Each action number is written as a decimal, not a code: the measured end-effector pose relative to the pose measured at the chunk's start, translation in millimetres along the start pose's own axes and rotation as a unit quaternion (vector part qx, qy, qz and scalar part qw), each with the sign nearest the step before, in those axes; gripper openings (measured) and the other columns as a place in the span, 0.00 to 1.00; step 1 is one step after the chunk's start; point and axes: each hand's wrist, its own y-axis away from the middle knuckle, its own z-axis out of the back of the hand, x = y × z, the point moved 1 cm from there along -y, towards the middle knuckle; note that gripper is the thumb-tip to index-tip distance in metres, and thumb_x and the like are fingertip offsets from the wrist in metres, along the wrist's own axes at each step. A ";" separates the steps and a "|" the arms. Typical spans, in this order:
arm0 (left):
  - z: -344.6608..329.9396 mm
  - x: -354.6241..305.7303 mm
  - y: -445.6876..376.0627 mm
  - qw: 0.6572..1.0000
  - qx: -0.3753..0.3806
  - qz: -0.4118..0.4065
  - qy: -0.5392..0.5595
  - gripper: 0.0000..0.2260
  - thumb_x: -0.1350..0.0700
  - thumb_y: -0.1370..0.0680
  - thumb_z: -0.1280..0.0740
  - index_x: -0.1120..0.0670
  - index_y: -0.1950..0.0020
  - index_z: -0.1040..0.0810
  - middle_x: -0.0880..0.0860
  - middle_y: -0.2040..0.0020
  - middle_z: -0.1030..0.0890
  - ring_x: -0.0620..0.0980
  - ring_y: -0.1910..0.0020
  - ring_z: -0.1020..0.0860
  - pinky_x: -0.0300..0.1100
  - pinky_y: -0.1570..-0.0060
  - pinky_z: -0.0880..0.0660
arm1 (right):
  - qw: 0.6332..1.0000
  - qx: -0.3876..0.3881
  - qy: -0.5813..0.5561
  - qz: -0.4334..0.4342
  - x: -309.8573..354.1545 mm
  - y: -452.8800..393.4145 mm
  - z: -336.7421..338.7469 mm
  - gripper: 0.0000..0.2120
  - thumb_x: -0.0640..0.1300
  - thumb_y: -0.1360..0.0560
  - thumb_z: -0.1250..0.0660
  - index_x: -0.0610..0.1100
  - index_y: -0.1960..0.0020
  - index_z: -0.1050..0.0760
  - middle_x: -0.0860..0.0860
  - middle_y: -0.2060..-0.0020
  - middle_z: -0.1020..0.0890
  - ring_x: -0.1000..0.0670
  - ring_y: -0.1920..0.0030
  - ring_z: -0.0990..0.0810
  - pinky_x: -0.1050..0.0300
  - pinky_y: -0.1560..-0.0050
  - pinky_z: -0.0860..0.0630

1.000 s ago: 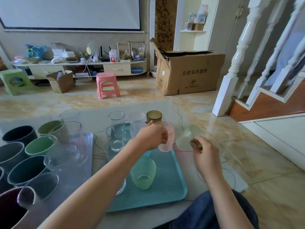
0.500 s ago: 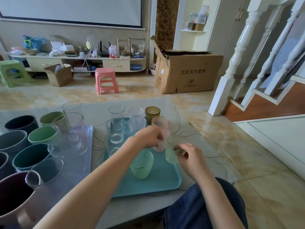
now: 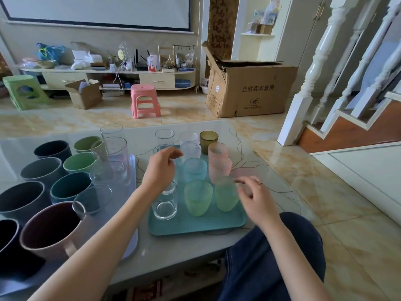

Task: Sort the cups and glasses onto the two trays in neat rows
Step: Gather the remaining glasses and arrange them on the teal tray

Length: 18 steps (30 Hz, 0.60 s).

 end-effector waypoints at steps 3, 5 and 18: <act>11.6 15.5 7.5 0.996 -0.075 0.040 -0.022 0.23 0.74 0.29 0.47 0.60 0.39 0.26 0.57 0.40 0.22 0.56 0.39 0.26 0.42 0.41 0.32 | 0.994 -0.007 0.062 -0.088 -15.8 -6.6 -3.3 0.13 0.36 0.22 0.44 0.45 0.40 0.30 0.47 0.51 0.23 0.48 0.60 0.25 0.55 0.62 0.30; 13.6 29.7 11.1 0.990 -0.079 0.111 0.017 0.23 0.72 0.27 0.48 0.60 0.34 0.30 0.57 0.36 0.25 0.56 0.35 0.28 0.44 0.38 0.34 | 0.977 0.071 0.129 -0.152 -24.0 -9.9 -12.9 0.13 0.35 0.23 0.44 0.43 0.39 0.33 0.46 0.49 0.23 0.45 0.54 0.23 0.53 0.59 0.28; -14.0 64.9 49.4 0.811 -0.094 0.387 0.428 0.20 0.50 0.17 0.52 0.59 0.49 0.23 0.46 0.54 0.21 0.46 0.47 0.28 0.32 0.48 0.32 | 0.939 0.200 0.162 -0.230 -31.2 -28.5 -31.1 0.11 0.43 0.20 0.44 0.39 0.42 0.31 0.41 0.51 0.23 0.44 0.55 0.24 0.56 0.58 0.29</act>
